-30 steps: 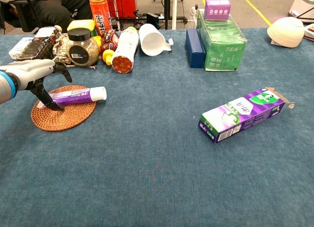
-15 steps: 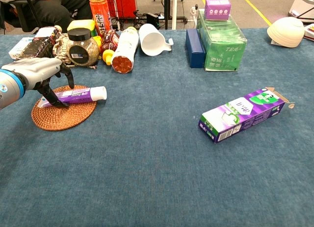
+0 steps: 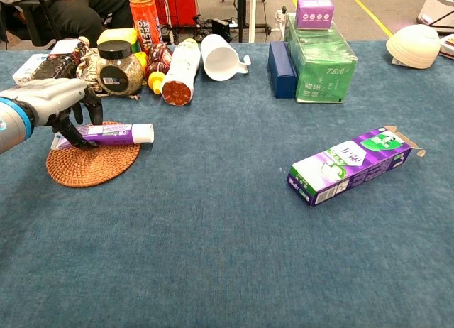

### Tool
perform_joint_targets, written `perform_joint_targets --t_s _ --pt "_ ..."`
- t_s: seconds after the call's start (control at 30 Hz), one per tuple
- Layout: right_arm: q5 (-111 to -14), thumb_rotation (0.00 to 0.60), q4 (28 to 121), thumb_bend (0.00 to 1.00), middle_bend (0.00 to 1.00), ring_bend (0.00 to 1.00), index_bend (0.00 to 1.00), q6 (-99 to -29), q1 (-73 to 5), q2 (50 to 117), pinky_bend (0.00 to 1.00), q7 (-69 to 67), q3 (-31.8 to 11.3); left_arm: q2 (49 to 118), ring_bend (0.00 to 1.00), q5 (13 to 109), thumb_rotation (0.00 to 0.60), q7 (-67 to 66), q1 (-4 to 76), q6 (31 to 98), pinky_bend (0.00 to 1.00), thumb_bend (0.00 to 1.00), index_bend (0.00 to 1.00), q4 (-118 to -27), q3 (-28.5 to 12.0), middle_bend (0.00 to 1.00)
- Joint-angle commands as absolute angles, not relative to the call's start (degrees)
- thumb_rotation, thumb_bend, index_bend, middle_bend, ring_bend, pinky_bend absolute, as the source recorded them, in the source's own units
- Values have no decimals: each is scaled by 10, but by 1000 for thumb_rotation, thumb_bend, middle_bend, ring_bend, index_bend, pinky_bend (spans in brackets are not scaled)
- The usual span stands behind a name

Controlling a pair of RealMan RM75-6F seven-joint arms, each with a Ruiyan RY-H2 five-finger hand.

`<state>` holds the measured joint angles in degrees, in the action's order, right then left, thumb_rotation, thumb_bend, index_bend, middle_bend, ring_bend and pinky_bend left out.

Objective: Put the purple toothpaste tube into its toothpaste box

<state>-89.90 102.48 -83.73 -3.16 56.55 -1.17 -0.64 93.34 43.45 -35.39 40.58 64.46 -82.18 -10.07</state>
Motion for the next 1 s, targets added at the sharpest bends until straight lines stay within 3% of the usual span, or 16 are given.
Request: perform_joint_targets --t_s 0.03,0.5,0.7,1.0 --pt "-898 600 1025 89 0 0 83 -837 -32 566 0 -10 -6 927 357 445 600 -345 402 644 583 272 543 -825 -102 376" --pt "-900 600 1027 89 0 0 84 -830 -34 575 0 12 -2 872 394 490 600 -290 382 640 623 273 581 -860 -107 412" --pt "-921 600 1020 90 0 0 91 -814 -46 578 0 11 3 815 394 509 600 -262 369 643 623 273 581 -911 -116 413" --pt "-982 600 1049 97 49 4 125 -667 -163 513 0 -97 5 701 394 533 600 -227 342 664 623 273 581 -1002 -135 414"
